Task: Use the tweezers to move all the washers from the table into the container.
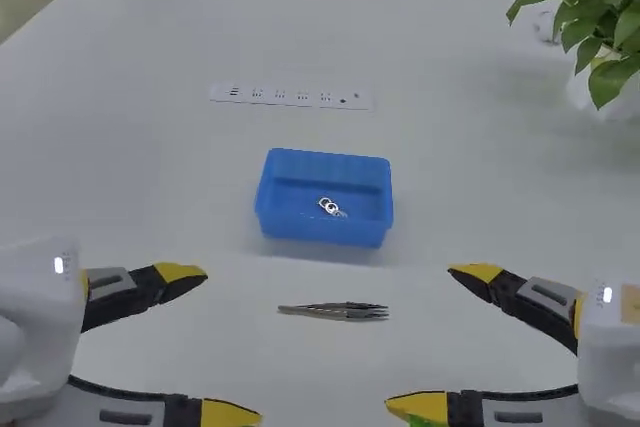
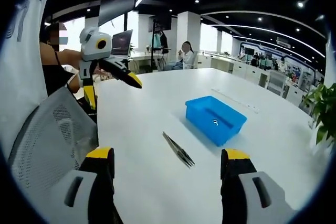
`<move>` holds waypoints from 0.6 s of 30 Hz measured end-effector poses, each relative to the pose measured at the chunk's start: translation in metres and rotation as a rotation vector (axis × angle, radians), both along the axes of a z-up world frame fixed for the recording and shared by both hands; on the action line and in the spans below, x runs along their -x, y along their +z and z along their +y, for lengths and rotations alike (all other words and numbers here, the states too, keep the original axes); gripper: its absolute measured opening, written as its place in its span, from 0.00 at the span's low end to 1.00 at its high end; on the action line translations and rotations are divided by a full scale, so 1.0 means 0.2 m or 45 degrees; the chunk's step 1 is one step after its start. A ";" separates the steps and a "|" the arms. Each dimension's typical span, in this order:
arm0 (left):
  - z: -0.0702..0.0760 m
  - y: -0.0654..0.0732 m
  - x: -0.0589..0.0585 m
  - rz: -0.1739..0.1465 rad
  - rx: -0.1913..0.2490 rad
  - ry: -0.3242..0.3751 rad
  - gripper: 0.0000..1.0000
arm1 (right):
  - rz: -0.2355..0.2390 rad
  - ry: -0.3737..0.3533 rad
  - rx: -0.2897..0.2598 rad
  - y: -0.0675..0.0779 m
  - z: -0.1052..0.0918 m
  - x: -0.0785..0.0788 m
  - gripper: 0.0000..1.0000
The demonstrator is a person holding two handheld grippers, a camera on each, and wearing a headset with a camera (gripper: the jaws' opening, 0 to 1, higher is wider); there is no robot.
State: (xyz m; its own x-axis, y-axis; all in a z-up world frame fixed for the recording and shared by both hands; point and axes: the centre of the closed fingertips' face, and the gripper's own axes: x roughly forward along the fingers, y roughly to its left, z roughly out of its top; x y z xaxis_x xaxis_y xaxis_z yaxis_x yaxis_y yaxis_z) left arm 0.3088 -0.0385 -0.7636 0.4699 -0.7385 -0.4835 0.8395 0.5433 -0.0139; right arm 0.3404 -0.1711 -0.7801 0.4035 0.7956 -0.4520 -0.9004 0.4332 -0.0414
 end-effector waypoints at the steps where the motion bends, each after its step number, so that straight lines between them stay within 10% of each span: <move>1: 0.00 0.01 0.00 -0.004 0.001 0.002 0.83 | -0.002 -0.010 -0.004 0.01 -0.01 0.01 0.84; 18: 0.01 0.01 0.10 -0.013 -0.033 0.020 0.85 | -0.001 -0.091 0.036 -0.01 -0.07 0.11 0.83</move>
